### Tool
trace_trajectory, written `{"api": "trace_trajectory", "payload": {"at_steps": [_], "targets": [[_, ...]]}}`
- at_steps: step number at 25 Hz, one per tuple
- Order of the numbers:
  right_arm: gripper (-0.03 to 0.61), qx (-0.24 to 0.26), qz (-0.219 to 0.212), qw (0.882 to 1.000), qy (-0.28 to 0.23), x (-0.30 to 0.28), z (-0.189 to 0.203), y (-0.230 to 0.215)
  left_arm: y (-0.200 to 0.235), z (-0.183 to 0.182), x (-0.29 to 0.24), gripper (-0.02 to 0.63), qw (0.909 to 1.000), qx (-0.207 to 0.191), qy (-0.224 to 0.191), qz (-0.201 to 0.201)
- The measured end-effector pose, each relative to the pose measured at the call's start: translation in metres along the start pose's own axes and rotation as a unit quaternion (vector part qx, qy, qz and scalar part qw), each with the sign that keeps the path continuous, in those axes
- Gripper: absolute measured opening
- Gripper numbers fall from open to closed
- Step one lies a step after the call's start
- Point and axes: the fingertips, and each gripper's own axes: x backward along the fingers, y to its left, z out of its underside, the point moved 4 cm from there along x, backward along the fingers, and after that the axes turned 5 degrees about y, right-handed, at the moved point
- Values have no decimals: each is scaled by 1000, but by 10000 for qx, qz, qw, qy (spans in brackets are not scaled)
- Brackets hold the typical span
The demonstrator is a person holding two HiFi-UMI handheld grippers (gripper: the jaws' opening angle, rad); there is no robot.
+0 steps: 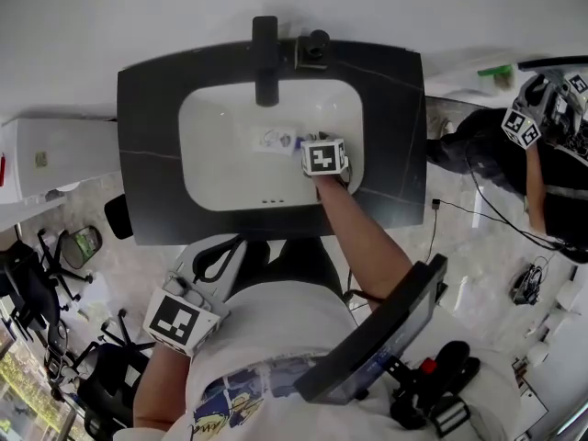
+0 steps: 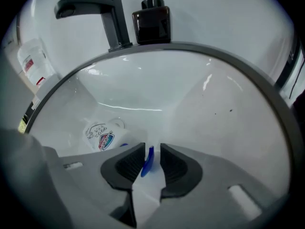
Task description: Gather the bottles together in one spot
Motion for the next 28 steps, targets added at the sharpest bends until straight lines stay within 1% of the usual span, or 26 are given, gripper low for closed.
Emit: {"api": "trace_trajectory", "payload": {"at_steps": [2,3,4,6,8,10,15,19,23,28], "targets": [[88,-87,139,9999,24,-2,0,-4,1,-1,-4,3,10000,-28,-27,79],[80,-236,275,9992,174,-2,6,-8,1,-1,-6,3,9999,-4,-22,105],[75,-459,408,9973,394,-1,15,-11,2,0,-6,3,9999,21,-8,118],[58,-911,513,9918,730,-1,30,-11,5,1,-5,3,9999,45,38,108],[48,-1112,514,9892,803,1,34,-9,4,0,-6,3,9999,34,65,98],[43,-1097,487,9903,701,4,32,-8,2,-3,-10,3,9999,-6,48,111],[38,-711,402,9965,195,14,16,-9,5,-10,-16,3,10000,-52,25,81],[43,-203,364,9988,-244,23,2,-7,-4,-15,-28,3,9997,-129,50,211],[53,376,346,9966,-649,40,-10,-8,-18,-22,-37,3,9993,-244,71,277],[71,901,394,9891,-1092,80,-28,-20,-41,-36,-56,2,9979,-365,-71,531]]}}
